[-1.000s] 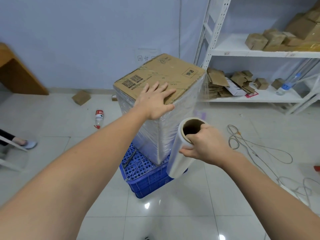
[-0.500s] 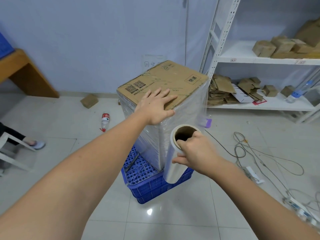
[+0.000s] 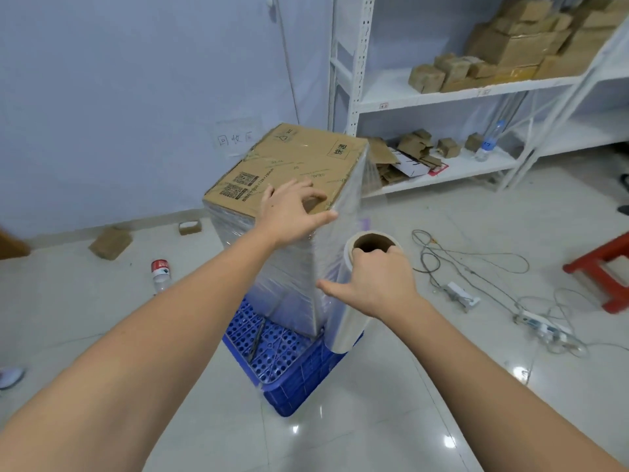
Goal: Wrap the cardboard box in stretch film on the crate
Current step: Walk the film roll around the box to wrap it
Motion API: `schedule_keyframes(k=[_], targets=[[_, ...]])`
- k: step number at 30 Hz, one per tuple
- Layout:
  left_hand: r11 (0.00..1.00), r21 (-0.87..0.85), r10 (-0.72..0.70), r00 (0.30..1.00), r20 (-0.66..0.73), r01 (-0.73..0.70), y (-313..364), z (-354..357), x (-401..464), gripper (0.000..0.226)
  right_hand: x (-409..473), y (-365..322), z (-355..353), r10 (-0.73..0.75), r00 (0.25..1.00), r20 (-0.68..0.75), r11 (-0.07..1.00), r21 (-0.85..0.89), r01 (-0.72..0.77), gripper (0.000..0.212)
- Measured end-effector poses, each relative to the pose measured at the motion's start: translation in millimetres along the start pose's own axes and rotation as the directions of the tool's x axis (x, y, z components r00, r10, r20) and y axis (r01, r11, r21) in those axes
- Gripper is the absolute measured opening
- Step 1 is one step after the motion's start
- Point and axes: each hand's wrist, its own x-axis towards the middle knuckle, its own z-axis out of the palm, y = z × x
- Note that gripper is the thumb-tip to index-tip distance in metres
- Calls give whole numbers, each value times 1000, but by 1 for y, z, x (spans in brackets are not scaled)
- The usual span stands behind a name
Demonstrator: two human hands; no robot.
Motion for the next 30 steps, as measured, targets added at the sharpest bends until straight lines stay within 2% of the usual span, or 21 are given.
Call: schedule_keyframes(k=[3, 5, 7, 10, 12, 14, 17, 21, 24, 27, 30], targets=[[975, -188, 118, 993, 6, -115, -9, -15, -4, 46, -1, -14, -13, 85, 994, 73, 996, 32, -88, 70], [959, -195, 228, 970, 89, -208, -20, -26, -8, 59, -1, -25, -14, 133, 986, 100, 991, 8, -135, 63], [945, -31, 323, 922, 214, -324, -30, -32, -10, 88, -1, -37, -8, 175, 982, 71, 985, -17, -174, 61], [822, 296, 381, 856, 349, -486, -53, -35, -6, 121, 1, -44, -2, 232, 973, 10, 972, -42, -232, 63], [766, 371, 406, 842, 354, -525, -64, -31, -5, 115, 2, -46, -1, 275, 961, -10, 960, -56, -275, 68], [753, 392, 435, 847, 307, -529, -67, -24, -6, 99, 1, -42, 2, 312, 950, -23, 947, -76, -313, 70], [737, 430, 451, 853, 263, -522, -68, -19, -6, 90, -2, -29, 13, 313, 948, -55, 945, -79, -316, 65], [742, 432, 444, 859, 256, -512, -69, -17, -5, 89, -16, -13, 23, 165, 972, -169, 985, -18, -170, 60], [735, 447, 441, 860, 257, -510, -67, -15, -6, 89, -24, -11, 19, -20, 984, -178, 999, -28, 16, 63], [732, 453, 441, 861, 254, -509, -68, -14, -6, 88, -26, -25, 15, -210, 962, -176, 978, -28, 209, 63], [720, 474, 442, 862, 249, -506, -68, -13, -7, 88, -22, -48, 24, -433, 882, -185, 899, -23, 437, 54]])
